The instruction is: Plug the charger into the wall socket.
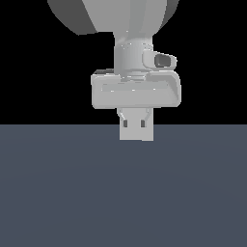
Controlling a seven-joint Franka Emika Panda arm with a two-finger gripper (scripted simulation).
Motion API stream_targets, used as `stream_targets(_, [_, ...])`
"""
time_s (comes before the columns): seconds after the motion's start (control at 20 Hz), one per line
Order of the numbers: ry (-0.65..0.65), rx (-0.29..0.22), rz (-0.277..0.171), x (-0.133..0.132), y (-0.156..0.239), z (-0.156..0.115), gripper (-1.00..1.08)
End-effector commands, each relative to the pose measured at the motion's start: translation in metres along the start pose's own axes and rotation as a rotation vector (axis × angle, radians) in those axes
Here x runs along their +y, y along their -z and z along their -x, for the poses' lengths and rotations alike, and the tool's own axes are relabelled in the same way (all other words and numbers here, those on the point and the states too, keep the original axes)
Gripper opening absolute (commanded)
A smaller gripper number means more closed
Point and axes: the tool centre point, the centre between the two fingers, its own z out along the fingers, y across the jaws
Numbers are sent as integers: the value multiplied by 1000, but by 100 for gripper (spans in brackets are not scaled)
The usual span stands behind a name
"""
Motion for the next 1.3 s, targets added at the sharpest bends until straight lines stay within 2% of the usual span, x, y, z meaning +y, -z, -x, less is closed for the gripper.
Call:
stream_targets(0.0, [1,0,0,0,0,0,-100])
stream_targets(0.3, [1,0,0,0,-1,-5,-100])
stream_targets(0.9, [1,0,0,0,-7,-42,-100])
stream_targets(1.25, [1,0,0,0,-8,-49,-100])
